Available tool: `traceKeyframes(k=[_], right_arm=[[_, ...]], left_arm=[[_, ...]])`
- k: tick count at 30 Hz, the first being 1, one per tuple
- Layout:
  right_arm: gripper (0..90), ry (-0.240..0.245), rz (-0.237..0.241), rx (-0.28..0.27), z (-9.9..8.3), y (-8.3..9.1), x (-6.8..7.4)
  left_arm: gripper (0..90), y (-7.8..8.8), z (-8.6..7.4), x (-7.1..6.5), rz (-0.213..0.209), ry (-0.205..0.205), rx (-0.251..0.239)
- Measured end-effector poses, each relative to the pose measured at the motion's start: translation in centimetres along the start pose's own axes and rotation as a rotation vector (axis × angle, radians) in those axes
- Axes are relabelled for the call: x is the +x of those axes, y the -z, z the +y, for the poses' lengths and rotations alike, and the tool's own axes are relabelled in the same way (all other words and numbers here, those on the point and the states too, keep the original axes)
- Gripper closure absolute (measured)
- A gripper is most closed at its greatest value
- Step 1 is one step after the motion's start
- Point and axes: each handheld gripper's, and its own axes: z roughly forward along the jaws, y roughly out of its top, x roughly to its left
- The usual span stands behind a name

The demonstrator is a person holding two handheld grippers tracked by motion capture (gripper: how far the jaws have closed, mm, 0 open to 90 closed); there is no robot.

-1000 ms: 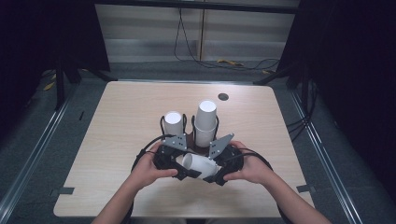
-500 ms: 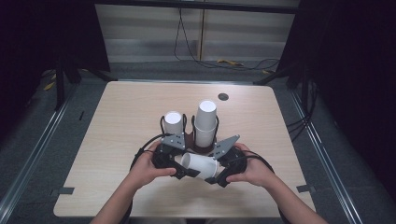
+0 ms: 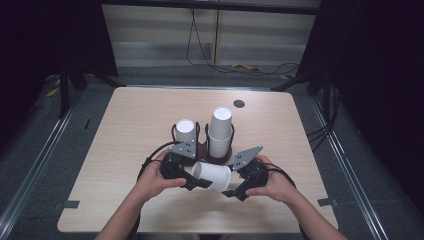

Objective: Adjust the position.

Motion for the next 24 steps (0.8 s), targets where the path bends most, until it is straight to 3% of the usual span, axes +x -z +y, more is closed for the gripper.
traceKeyframes(k=[24], right_arm=[[13.9, -0.113, -0.018, -0.129, -2.3, -0.8, 0.0]], left_arm=[[31.0, 0.7, 0.2, 0.1, 0.013, 0.013, -0.047]])
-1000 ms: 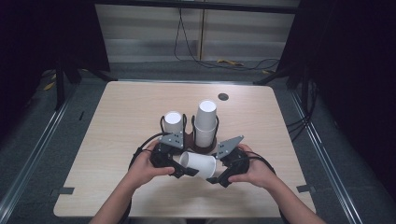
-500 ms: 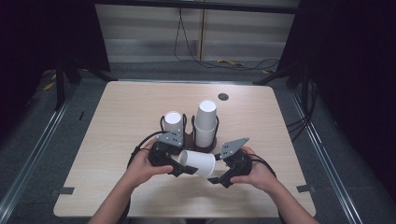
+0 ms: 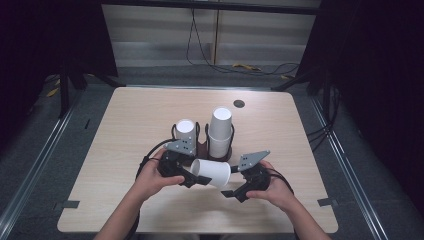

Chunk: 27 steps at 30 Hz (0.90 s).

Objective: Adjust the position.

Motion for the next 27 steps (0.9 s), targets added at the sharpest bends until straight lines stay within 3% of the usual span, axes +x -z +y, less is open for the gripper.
traceKeyframes(k=[27], right_arm=[[13.9, -0.095, -0.007, -0.133, -1.1, 0.0, -0.2]], left_arm=[[30.8, -0.1, -0.3, 0.3, -0.006, 0.032, -0.061]])
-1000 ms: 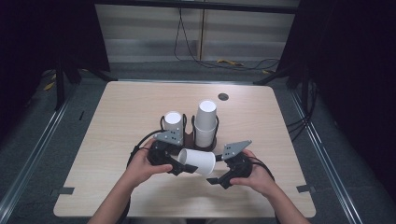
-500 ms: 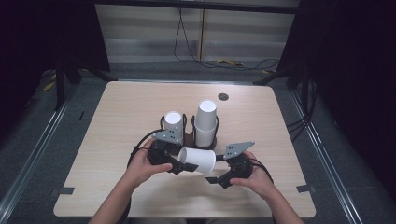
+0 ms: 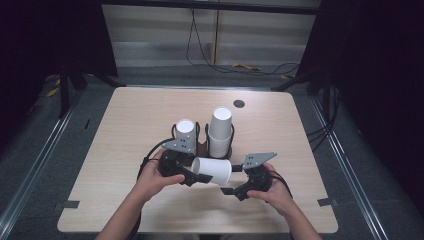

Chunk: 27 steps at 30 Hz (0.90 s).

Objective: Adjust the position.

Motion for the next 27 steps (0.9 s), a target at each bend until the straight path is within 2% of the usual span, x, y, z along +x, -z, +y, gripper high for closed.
traceKeyframes(k=[7, 17, 27], right_arm=[[13.8, -0.005, 0.019, -0.032, -0.10, -0.32, 0.27], [13.8, -0.008, 0.014, -0.071, -0.03, -0.46, 0.37], [13.8, 0.000, 0.014, -0.076, 0.22, -0.43, 0.29]], left_arm=[[30.8, -0.11, -0.01, 0.05, 0.000, 0.003, -0.011], [30.9, -0.24, 0.02, -0.04, -0.021, 0.013, -0.037], [30.9, -0.66, -0.14, 0.04, -0.033, 0.016, -0.020]])
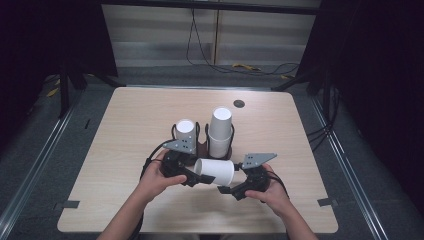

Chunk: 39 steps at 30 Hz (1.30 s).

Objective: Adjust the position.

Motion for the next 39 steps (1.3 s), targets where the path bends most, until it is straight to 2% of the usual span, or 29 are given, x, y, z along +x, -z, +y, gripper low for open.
traceKeyframes(k=[22, 27, 39], right_arm=[[13.8, 0.037, 0.009, -0.026, 0.9, 0.3, 0.1], [13.8, 0.039, 0.021, -0.039, 1.0, 0.3, 0.1], [13.8, 0.055, 0.034, -0.062, 1.3, 0.4, 0.1]], left_arm=[[30.8, -0.1, -0.1, 0.1, -0.006, 0.004, 0.000], [30.8, -0.1, -0.1, 0.1, -0.018, 0.013, -0.013], [30.8, -0.3, -0.2, 0.2, -0.018, 0.015, -0.001]])
